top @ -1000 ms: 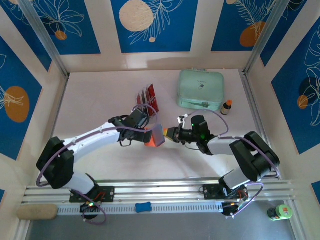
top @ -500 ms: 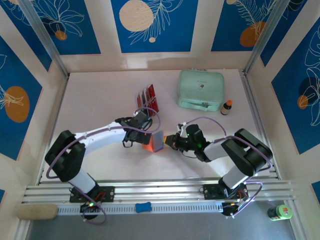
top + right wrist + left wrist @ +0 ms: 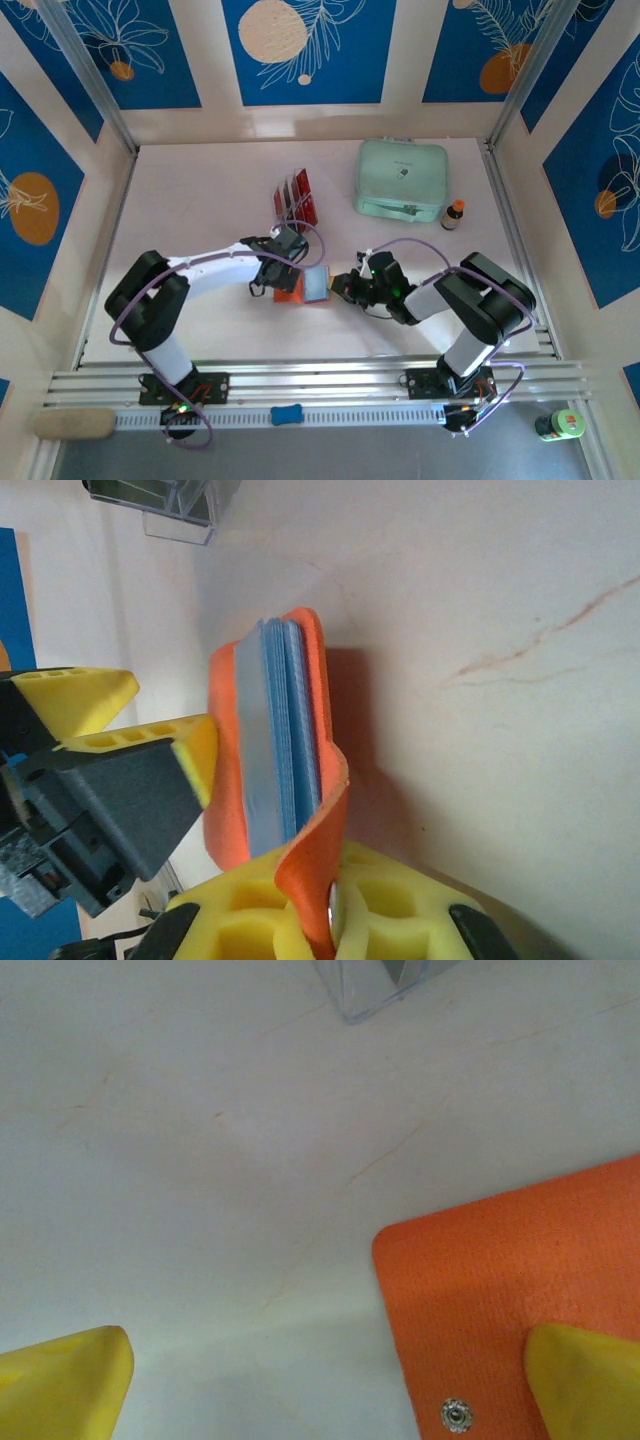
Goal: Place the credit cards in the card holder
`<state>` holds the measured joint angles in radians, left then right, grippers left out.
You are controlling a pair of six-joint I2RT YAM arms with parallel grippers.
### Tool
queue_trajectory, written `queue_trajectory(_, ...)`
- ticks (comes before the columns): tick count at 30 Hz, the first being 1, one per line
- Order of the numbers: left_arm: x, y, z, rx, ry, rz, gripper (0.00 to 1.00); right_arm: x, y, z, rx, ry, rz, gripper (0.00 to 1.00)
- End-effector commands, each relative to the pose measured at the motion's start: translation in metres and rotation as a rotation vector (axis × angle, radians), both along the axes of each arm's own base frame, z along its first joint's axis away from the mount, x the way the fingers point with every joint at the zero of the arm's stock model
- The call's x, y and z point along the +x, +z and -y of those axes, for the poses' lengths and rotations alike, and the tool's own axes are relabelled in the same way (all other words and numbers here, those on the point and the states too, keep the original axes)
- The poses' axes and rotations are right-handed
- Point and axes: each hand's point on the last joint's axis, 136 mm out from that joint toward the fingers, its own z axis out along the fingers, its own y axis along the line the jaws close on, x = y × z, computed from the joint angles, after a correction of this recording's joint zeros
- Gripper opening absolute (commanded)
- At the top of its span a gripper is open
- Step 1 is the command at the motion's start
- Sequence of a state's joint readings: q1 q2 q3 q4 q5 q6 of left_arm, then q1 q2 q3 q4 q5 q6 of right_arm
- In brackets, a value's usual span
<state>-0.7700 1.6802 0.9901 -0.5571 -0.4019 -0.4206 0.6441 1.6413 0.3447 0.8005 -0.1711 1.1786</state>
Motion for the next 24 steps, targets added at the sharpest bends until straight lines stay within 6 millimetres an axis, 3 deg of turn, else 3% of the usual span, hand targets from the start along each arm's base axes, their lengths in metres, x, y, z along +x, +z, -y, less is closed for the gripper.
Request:
queue_trajectory(1, 0.003, -0.006, -0.007, 0.065, -0.013, -0.001, 1.00, -0.005, -0.008, 0.003, -0.027, -0.003, -0.017, 0.08)
queue_trajectory(7, 0.004, -0.006, -0.009, 0.073, -0.013, -0.001, 1.00, -0.007, -0.005, 0.008, -0.054, 0.000, -0.011, 0.22)
queue_trajectory(13, 0.005, 0.000, -0.007, 0.063, -0.014, 0.010, 1.00, -0.004, 0.006, 0.014, -0.062, -0.004, 0.008, 0.24)
queue_trajectory(24, 0.005, 0.010, -0.002, 0.014, -0.013, 0.025, 1.00, 0.004, 0.054, 0.021, -0.130, 0.035, 0.130, 0.23)
